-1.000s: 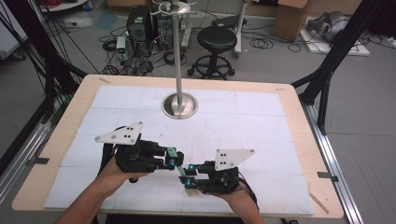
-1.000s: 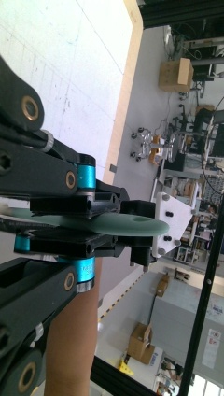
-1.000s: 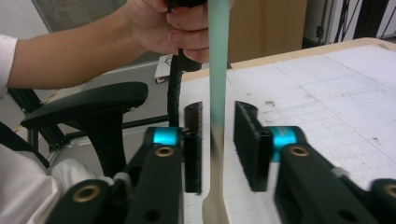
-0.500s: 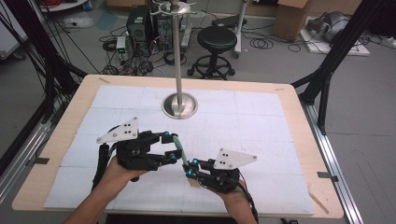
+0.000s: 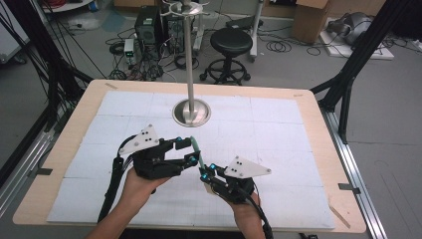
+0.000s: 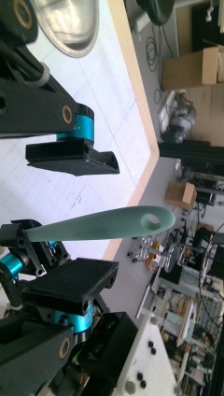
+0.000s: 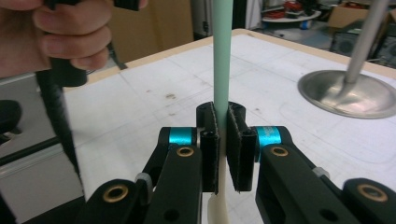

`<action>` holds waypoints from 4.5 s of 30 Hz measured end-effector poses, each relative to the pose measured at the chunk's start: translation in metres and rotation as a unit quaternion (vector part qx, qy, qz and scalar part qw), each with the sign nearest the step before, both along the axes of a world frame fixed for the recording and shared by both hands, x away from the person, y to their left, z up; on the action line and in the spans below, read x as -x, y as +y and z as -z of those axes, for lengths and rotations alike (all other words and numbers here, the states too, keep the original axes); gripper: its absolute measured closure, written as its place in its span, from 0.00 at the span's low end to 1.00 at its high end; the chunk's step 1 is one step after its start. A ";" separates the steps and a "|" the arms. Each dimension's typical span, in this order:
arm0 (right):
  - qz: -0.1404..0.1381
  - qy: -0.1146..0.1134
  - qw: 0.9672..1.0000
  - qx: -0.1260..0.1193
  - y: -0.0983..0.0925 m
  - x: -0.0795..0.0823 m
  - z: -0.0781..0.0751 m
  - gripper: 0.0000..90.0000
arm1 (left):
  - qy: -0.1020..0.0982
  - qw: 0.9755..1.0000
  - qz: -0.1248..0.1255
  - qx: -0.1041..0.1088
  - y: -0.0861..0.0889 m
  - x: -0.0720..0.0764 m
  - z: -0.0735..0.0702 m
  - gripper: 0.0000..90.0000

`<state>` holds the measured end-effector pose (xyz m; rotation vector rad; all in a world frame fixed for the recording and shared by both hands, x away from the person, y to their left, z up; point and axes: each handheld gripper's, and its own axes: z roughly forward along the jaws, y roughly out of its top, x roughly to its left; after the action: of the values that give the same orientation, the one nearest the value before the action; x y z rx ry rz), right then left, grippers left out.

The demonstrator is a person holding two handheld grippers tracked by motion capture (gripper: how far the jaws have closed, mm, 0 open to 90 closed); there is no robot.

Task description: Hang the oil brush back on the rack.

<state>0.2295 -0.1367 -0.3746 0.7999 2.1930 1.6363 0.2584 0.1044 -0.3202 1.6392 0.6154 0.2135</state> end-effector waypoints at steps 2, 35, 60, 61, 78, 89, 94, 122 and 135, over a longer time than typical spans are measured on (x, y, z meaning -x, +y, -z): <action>0.005 0.001 1.000 0.001 0.000 -0.001 0.000 0.94 | 0.002 1.000 -0.004 -0.003 -0.002 0.000 0.000 0.54; 0.030 -0.004 0.999 0.028 0.007 -0.001 0.001 0.91 | 0.070 0.997 0.006 0.017 -0.010 -0.011 -0.002 0.85; -0.259 0.042 0.961 -0.083 -0.022 -0.014 0.001 0.52 | -0.015 0.963 0.265 0.037 0.015 -0.005 -0.015 0.85; -0.259 0.042 0.961 -0.083 -0.022 -0.014 0.001 0.52 | -0.014 0.963 0.268 0.037 0.015 -0.004 -0.015 0.85; -0.291 0.009 0.954 -0.070 -0.013 -0.008 0.002 0.89 | -0.019 0.957 0.287 0.037 0.010 -0.002 -0.012 0.85; -0.202 0.014 0.977 -0.062 -0.014 -0.004 0.001 0.91 | -0.020 0.984 0.174 0.021 0.009 0.003 -0.011 0.48; -0.120 0.013 0.991 -0.057 -0.013 -0.002 -0.002 0.91 | -0.041 0.996 0.084 -0.009 0.007 0.011 -0.008 0.46; 0.001 0.033 0.999 -0.023 0.001 -0.003 0.003 0.91 | 0.009 1.000 0.008 -0.022 -0.015 -0.001 0.000 0.73; 0.000 0.032 0.999 -0.023 0.001 -0.004 0.003 0.90 | 0.022 0.999 0.026 -0.011 -0.013 -0.004 -0.001 0.86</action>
<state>0.2330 -0.1355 -0.3774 0.8759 2.2056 1.6888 0.2629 0.0915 -0.3190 1.6827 0.6037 0.1473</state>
